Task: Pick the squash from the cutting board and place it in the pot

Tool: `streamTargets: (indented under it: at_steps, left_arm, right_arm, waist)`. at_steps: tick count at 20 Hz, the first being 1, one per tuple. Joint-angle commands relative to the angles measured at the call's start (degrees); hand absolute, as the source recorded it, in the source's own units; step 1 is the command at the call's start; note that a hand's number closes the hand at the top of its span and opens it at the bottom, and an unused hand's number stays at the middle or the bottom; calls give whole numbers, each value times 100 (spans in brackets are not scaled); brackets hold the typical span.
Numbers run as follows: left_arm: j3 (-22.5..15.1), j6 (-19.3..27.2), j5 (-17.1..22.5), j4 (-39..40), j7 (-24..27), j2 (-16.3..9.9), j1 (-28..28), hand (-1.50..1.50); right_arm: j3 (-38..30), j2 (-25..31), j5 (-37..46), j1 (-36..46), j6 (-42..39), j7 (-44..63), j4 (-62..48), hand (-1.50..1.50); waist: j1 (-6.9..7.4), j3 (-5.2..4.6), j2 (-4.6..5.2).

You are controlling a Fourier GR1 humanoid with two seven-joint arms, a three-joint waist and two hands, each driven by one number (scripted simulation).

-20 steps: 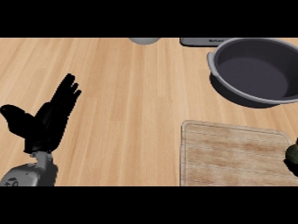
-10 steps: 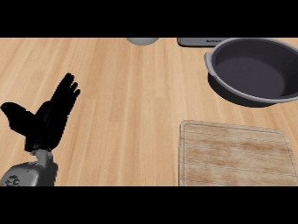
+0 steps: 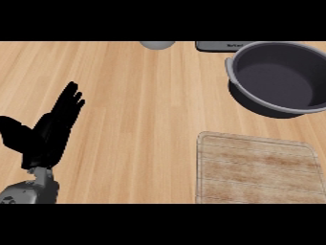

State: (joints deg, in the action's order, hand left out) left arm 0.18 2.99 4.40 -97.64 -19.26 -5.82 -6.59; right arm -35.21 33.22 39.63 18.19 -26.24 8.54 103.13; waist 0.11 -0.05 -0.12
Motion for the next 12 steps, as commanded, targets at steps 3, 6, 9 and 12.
streamTargets:
  at_steps: [3, 6, 9, 12]
  left_arm:
    - [-201, 310, -307, 122, -174, 230, -348, 0]
    - [-90, 65, -108, -96, -306, 55, -236, 0]
    - [-170, 92, -221, 215, 84, 200, -237, 0]
    - [-24, 32, -76, 260, -13, 152, -354, 0]
  right_arm:
    - [522, 359, -252, 1535, -345, 978, -536, 150]
    - [1065, -46, 80, 1647, 97, 1238, -751, 150]
    - [1327, -114, 352, 2262, 492, 1428, -1616, 150]
    - [1389, 18, 453, 2515, 804, 1133, -2397, 150]
  waist:
    - [55, 0, 20]
    - [65, 2, 19]
    - [99, 2, 37]
    - [75, 3, 32]
